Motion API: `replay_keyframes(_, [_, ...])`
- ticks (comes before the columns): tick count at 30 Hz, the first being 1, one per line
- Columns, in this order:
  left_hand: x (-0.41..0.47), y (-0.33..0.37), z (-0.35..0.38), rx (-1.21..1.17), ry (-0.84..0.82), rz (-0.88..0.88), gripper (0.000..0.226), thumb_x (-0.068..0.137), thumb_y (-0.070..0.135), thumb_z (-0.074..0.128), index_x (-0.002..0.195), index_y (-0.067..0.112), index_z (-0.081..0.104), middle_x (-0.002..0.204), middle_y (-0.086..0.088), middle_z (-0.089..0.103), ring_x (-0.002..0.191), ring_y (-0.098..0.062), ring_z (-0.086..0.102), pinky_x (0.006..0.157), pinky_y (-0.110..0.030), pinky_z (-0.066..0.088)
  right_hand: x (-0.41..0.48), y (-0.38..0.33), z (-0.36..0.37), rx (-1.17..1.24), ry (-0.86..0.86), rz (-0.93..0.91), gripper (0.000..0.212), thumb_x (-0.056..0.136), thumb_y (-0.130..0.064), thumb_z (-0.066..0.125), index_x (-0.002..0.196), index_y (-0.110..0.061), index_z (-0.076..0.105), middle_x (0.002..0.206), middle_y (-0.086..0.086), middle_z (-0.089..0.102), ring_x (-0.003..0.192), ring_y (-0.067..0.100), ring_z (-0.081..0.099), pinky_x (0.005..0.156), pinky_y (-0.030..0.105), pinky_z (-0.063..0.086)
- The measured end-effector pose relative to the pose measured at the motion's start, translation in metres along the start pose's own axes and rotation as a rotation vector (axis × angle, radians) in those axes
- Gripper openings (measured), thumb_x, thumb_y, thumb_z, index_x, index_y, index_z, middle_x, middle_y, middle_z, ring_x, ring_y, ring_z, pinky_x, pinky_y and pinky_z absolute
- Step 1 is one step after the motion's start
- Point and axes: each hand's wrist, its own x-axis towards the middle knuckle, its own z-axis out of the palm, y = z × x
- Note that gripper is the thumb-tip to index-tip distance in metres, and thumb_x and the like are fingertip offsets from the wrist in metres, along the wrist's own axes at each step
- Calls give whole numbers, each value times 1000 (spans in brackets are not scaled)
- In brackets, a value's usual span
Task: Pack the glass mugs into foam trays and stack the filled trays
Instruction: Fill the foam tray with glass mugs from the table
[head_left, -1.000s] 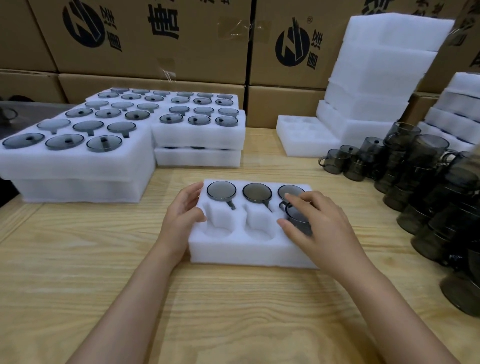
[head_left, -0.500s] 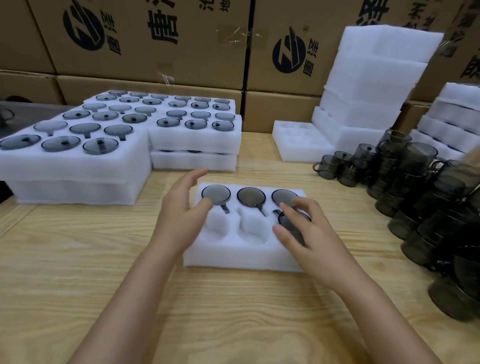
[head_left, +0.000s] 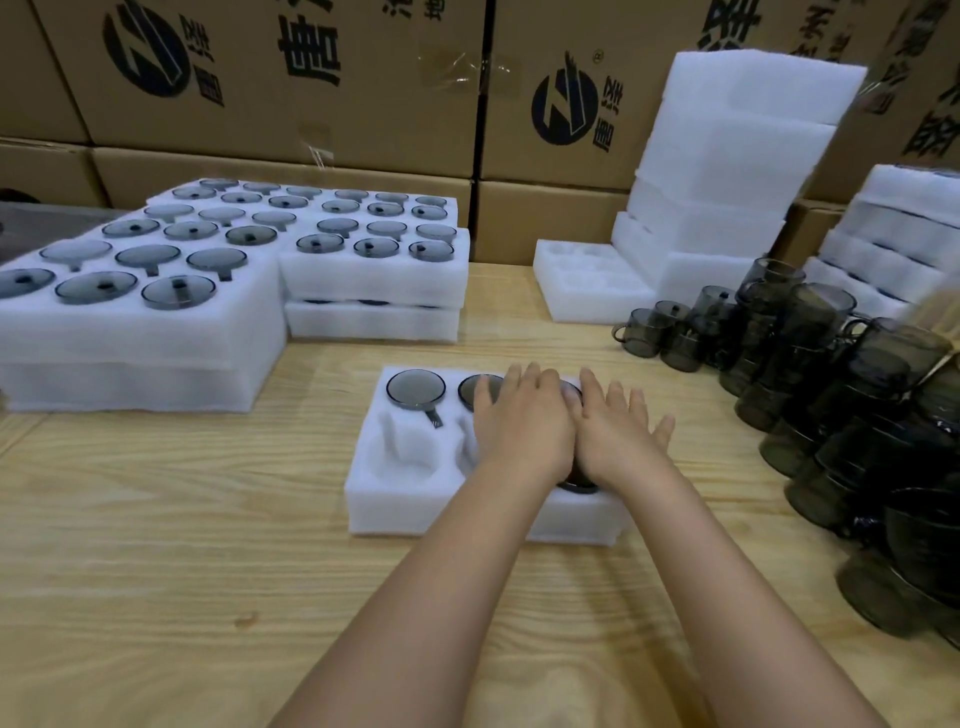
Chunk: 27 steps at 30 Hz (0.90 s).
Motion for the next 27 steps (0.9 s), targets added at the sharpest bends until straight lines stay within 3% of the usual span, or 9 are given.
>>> replay_keyframes(5, [-4, -4, -4, 107, -80, -102, 48, 102, 34, 18, 149, 23, 17, 160, -8, 5, 147, -24, -6, 113, -57, -12, 1, -3, 1, -53, 12, -49, 56, 98, -48, 10, 150, -29, 0, 145, 14, 37, 128, 32, 43, 109, 54, 20])
replay_keyframes(8, [-6, -4, -9, 148, -116, -138, 51, 102, 35, 9, 151, 22, 10, 161, -8, -2, 147, -25, -12, 112, -59, -16, 4, 1, 1, 213, 14, -132, 58, 100, -47, 18, 151, -23, 5, 147, 16, 35, 132, 31, 38, 104, 40, 30])
replay_keyframes(12, [-10, -1, -10, 235, -122, -118, 52, 102, 38, 8, 151, 19, 8, 160, -15, -2, 147, -30, -10, 111, -61, -16, -2, 20, 5, 859, -109, -227, 53, 101, -37, 34, 150, -27, 16, 155, -9, 19, 137, 3, 22, 101, 13, 22])
replay_keyframes(14, [-9, 1, -9, 258, -106, -116, 52, 103, 37, 8, 151, 16, 10, 159, -17, 1, 147, -31, -8, 111, -62, -15, -5, 30, 9, 1019, -176, -239, 54, 101, -25, 39, 149, -31, 15, 154, -13, 19, 133, -1, 24, 101, 13, 24])
replay_keyframes(17, [-9, 5, -8, 267, -45, -95, 50, 103, 32, 22, 148, 12, 17, 158, -18, 11, 147, -32, 1, 113, -60, -11, -3, 31, 4, 793, -170, -292, 55, 102, -23, 35, 150, -29, 9, 155, -10, 19, 131, -3, 23, 101, 15, 21])
replay_keyframes(20, [-12, 13, -10, 270, 52, -40, 50, 97, 21, 39, 143, 10, 25, 151, -16, 28, 144, -32, 16, 115, -57, -5, -1, 26, -4, 453, -67, -346, 53, 103, -22, 31, 151, -23, 11, 149, 4, 37, 133, 16, 37, 95, 21, 29])
replay_keyframes(23, [-24, 19, -15, 313, 261, 89, 41, 92, 17, 35, 130, 13, 49, 130, -7, 54, 127, -24, 45, 117, -51, 14, -7, 21, -8, 315, 14, -417, 50, 98, -17, 39, 146, -16, 24, 129, 10, 55, 108, 23, 55, 83, 28, 42])
replay_keyframes(25, [-43, 22, -13, 210, 364, 209, 43, 84, 19, 34, 110, 16, 68, 106, 3, 68, 103, -16, 62, 108, -46, 38, -6, 22, -6, 282, 37, -460, 46, 96, -20, 48, 139, -16, 33, 122, 0, 56, 102, 15, 54, 80, 24, 41])
replay_keyframes(27, [-68, 19, 3, 95, 369, 300, 44, 83, 24, 38, 112, 13, 69, 108, 0, 68, 101, -17, 63, 104, -46, 42, -4, 26, -2, 516, -13, -376, 38, 99, -25, 45, 135, -29, 35, 119, -6, 52, 100, 8, 51, 78, 15, 37])
